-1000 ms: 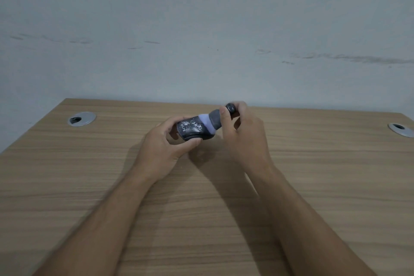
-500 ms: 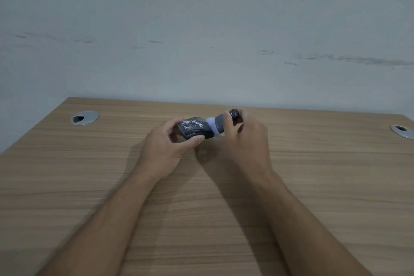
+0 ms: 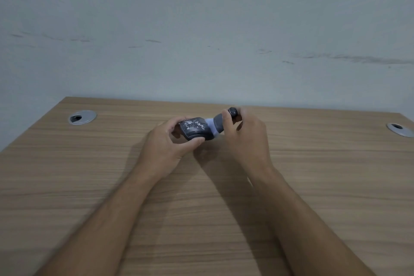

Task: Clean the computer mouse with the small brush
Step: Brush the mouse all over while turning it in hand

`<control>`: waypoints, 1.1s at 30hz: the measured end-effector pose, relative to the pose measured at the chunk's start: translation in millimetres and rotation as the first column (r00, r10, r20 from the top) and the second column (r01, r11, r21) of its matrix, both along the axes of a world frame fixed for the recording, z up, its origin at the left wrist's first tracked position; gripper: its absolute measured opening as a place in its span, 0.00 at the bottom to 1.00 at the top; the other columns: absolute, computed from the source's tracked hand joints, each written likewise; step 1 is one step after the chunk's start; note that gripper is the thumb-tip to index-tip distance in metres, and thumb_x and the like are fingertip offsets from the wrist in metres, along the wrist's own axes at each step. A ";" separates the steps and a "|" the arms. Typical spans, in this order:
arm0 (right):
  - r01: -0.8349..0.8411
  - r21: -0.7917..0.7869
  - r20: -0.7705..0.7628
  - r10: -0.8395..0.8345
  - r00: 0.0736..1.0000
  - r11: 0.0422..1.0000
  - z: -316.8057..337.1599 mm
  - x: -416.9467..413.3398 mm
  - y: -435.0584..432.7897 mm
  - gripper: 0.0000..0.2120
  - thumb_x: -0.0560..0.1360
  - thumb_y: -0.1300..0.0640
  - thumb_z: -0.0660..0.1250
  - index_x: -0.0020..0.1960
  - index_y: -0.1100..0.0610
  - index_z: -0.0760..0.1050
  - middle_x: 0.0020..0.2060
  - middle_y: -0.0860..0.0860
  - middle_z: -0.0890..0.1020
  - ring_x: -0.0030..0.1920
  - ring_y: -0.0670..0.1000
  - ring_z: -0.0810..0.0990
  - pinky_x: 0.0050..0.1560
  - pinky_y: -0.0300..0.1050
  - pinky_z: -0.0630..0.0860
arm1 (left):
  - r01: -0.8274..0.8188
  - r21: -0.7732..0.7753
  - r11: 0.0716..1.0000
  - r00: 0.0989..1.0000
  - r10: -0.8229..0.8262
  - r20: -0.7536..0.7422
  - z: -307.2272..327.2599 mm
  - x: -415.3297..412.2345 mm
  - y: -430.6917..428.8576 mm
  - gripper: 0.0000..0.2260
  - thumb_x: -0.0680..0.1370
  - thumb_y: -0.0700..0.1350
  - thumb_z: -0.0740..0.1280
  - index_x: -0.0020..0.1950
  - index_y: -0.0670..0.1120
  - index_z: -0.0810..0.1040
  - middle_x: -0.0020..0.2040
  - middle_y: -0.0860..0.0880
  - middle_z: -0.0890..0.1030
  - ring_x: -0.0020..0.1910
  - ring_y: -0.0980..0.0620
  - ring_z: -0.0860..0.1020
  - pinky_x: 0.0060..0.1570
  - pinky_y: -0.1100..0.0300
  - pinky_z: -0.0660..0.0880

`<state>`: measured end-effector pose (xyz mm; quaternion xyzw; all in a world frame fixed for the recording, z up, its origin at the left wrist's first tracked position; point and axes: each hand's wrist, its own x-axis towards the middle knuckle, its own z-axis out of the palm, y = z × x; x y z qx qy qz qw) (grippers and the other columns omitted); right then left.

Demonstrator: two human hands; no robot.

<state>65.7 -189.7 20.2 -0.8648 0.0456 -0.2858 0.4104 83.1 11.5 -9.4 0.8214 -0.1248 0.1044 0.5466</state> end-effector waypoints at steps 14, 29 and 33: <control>-0.042 0.002 -0.041 0.042 0.998 0.999 5.8 5.2 -11.1 0.09 0.86 0.49 0.65 0.58 0.52 0.80 0.44 0.46 0.83 0.45 0.50 0.80 0.40 0.25 0.68 | 0.086 0.049 0.995 0.996 -0.087 0.015 5.4 9.8 2.5 0.22 0.73 0.54 0.84 0.66 0.57 0.86 0.59 0.54 0.90 0.63 0.49 0.86 0.70 0.42 0.80; 0.014 0.003 0.005 -0.014 1.000 1.000 9.3 -0.6 -1.1 0.12 0.85 0.47 0.66 0.57 0.54 0.82 0.44 0.47 0.86 0.45 0.50 0.83 0.41 0.36 0.69 | 0.043 -0.017 0.999 0.998 -0.044 -0.048 15.3 6.2 0.9 0.16 0.74 0.50 0.85 0.61 0.54 0.89 0.50 0.59 0.91 0.50 0.59 0.87 0.55 0.59 0.82; 0.049 0.031 -0.045 -0.047 0.998 0.998 13.1 -0.9 -7.7 0.12 0.85 0.47 0.66 0.56 0.54 0.82 0.42 0.45 0.85 0.45 0.51 0.83 0.40 0.37 0.70 | 0.055 0.002 0.998 0.997 -0.055 -0.061 12.4 7.1 1.7 0.18 0.74 0.50 0.85 0.62 0.54 0.89 0.46 0.63 0.90 0.46 0.65 0.85 0.50 0.67 0.78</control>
